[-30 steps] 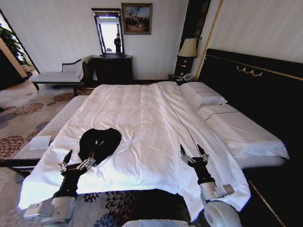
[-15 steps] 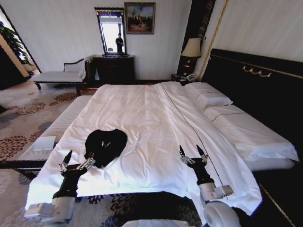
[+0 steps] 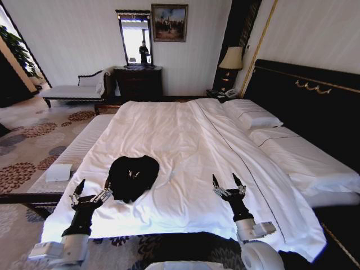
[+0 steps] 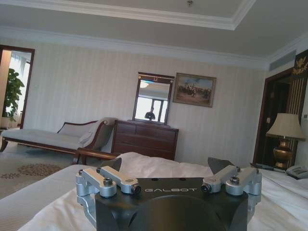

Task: Fold the clothes on the bed.

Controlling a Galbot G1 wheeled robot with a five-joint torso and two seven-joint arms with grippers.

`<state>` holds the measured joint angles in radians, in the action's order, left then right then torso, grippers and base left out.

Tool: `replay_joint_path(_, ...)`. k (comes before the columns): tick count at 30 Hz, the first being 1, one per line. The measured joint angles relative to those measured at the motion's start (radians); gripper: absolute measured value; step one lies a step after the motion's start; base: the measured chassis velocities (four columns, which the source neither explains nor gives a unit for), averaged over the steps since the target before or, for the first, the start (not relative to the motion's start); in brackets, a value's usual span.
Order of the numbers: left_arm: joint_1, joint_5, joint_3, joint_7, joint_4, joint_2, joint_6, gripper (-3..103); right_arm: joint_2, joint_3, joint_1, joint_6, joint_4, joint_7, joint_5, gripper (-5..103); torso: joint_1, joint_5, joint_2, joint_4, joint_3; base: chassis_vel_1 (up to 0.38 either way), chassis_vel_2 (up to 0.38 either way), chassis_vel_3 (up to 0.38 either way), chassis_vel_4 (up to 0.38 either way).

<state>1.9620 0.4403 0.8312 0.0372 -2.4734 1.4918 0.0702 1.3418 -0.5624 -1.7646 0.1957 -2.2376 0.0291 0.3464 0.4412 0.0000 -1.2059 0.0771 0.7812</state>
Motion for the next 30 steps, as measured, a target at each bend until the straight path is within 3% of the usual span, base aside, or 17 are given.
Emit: replay_joint_path(30,-0.008,0.002,0.005,-0.001,0.028,-0.003,0.007,100,0.010,0.013,0.008,0.031,0.031,0.001,-0.019,100,0.000,0.0000,0.000,0.0000,0.000,0.053,0.169,-0.052,-0.165)
